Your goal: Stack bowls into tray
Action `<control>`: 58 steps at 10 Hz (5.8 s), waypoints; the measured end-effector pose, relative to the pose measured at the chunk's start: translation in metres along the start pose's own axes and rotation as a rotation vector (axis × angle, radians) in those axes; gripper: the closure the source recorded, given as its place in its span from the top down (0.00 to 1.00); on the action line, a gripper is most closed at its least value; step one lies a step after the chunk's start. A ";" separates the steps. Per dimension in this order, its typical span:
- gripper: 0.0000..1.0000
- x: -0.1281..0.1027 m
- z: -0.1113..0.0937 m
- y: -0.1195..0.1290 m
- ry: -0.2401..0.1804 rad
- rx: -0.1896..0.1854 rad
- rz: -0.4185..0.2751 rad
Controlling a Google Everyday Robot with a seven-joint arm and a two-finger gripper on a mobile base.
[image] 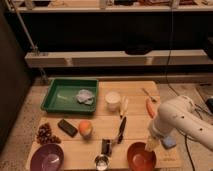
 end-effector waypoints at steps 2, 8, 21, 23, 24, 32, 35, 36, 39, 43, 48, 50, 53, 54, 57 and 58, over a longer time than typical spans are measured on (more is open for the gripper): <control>0.63 0.000 0.025 -0.002 0.000 0.049 0.006; 0.10 0.011 0.045 -0.013 -0.006 0.133 -0.018; 0.00 0.210 -0.103 -0.010 0.078 0.146 -0.160; 0.00 0.257 -0.094 -0.036 0.065 0.162 -0.230; 0.00 0.277 -0.090 -0.050 0.066 0.174 -0.277; 0.00 0.281 -0.089 -0.053 0.064 0.177 -0.286; 0.00 0.301 -0.087 -0.054 0.071 0.197 -0.318; 0.00 0.320 -0.085 -0.058 0.071 0.212 -0.341; 0.00 0.386 -0.072 -0.074 0.076 0.271 -0.385; 0.00 0.474 -0.035 -0.108 0.026 0.381 -0.465; 0.00 0.495 0.003 -0.145 -0.069 0.443 -0.526; 0.05 0.473 0.016 -0.158 -0.118 0.464 -0.550; 0.34 0.467 0.041 -0.170 -0.132 0.499 -0.578; 0.43 0.467 0.043 -0.172 -0.133 0.503 -0.586; 0.74 0.476 0.043 -0.180 -0.137 0.518 -0.608; 0.78 0.477 0.044 -0.182 -0.144 0.522 -0.615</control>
